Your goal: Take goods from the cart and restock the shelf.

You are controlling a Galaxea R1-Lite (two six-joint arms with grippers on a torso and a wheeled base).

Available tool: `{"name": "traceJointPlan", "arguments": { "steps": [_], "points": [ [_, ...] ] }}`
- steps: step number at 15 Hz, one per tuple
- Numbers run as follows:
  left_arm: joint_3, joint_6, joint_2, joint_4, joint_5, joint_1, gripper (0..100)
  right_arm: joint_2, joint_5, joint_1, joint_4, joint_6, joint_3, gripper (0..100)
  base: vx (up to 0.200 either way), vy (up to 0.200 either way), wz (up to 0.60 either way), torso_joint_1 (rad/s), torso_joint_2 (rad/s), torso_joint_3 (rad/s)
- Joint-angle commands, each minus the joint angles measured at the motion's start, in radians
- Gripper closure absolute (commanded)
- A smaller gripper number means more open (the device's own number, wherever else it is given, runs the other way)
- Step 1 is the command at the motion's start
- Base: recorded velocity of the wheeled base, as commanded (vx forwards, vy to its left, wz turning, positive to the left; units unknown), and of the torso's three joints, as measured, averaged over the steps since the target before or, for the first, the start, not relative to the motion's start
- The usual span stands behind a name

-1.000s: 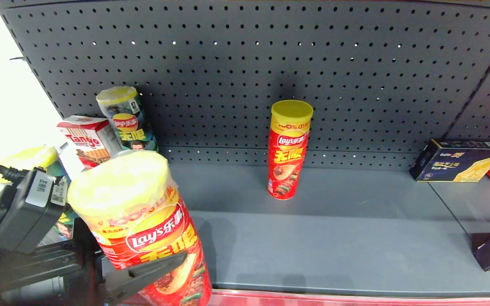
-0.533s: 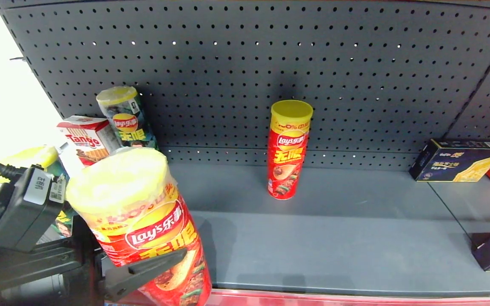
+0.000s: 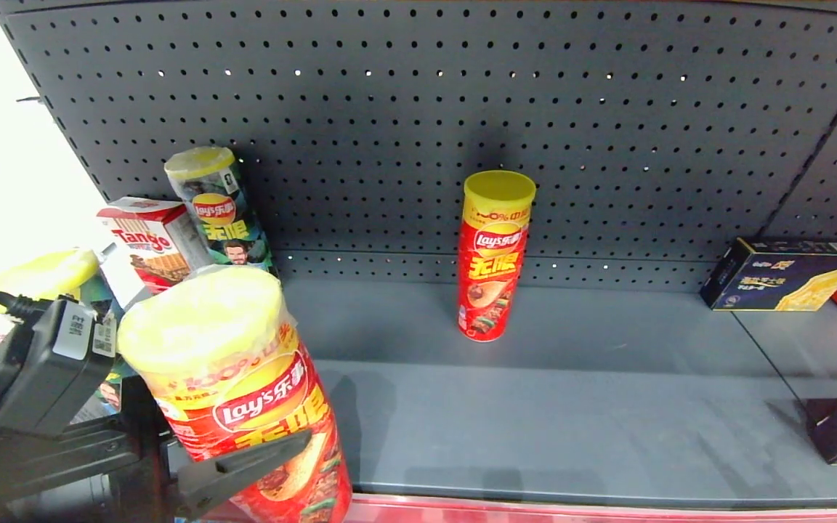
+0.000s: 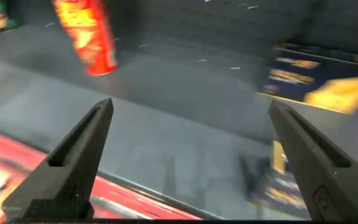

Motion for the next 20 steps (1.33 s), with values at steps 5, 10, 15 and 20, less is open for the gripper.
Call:
{"name": "traceJointPlan", "arguments": {
  "steps": [5,10,15,20],
  "points": [
    [-0.007,-0.001,0.002,-0.001,-0.002,0.000,100,0.212,0.005,0.092,-0.008,-0.040,-0.088,0,0.000,0.000,0.00,0.000,0.00,0.000],
    [-0.017,-0.002,0.002,0.003,0.017,-0.001,100,0.416,0.035,0.138,-0.077,-0.025,-0.166,0,0.000,0.000,0.00,0.000,0.00,0.000],
    [-0.017,-0.002,0.000,0.007,0.032,-0.001,100,0.605,0.220,0.149,-0.284,-0.059,-0.206,0,0.000,0.000,0.00,0.000,0.00,0.000],
    [-0.017,-0.002,0.000,0.006,0.038,-0.001,100,0.803,0.594,0.101,-0.547,-0.152,-0.255,0,0.000,0.000,0.00,0.000,0.00,0.000]
  ]
}}
